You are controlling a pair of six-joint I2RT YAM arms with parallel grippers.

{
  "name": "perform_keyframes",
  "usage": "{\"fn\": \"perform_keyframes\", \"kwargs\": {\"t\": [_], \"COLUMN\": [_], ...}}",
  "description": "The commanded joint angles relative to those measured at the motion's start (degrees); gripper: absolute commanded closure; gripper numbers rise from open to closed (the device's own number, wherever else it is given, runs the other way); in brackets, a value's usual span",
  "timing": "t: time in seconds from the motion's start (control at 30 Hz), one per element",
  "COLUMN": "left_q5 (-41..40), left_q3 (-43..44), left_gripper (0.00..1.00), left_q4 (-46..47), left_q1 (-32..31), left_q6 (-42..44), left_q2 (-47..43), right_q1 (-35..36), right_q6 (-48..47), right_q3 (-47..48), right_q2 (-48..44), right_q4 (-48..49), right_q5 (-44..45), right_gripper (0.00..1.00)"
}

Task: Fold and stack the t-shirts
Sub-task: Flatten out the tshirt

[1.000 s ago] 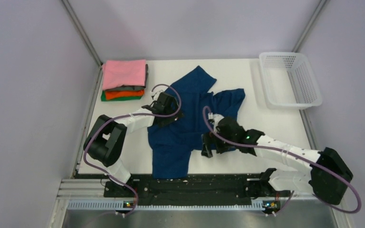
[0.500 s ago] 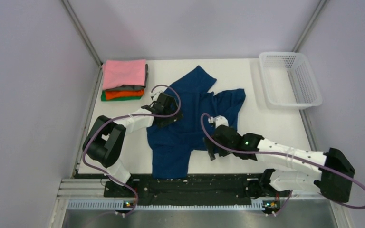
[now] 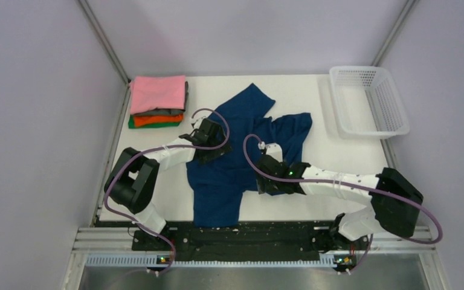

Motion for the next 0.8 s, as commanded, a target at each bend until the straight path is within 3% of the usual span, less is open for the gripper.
{"fn": "perform_keyframes", "kwargs": {"t": [0.0, 0.1, 0.23, 0.37, 0.53, 0.63, 0.77], "left_q5": [-1.04, -1.19, -2.68, -3.13, -3.75, -4.06, -6.08], "left_q3": [-1.59, -1.58, -1.83, -1.75, -1.42, -0.68, 0.37], "left_gripper": [0.01, 0.01, 0.01, 0.01, 0.01, 0.01, 0.01], "left_q4": [-3.92, -3.94, -4.15, -4.34, -5.36, -6.82, -9.49], "left_q1": [0.07, 0.06, 0.11, 1.29, 4.03, 4.76, 5.02], "left_q6": [0.28, 0.31, 0.4, 0.36, -0.21, -0.26, -0.75], "left_q2": [0.26, 0.36, 0.09, 0.23, 0.78, 0.85, 0.81], "right_q1": [0.33, 0.29, -0.16, -7.31, -26.1, -27.63, -27.76], "right_q6": [3.0, 3.06, 6.05, 10.55, 12.75, 17.11, 25.75], "right_q3": [4.63, 5.67, 4.84, 0.5, -8.13, -6.31, -3.16], "right_q2": [5.22, 8.16, 7.96, 0.02, -19.63, -23.96, -20.64], "right_q4": [1.74, 1.88, -4.0, -13.79, -23.97, -28.54, -38.67], "right_q5": [3.98, 3.62, 9.86, 16.16, 18.4, 17.69, 24.29], "right_gripper": [0.4, 0.57, 1.0, 1.0, 1.0, 1.0, 1.0]}}
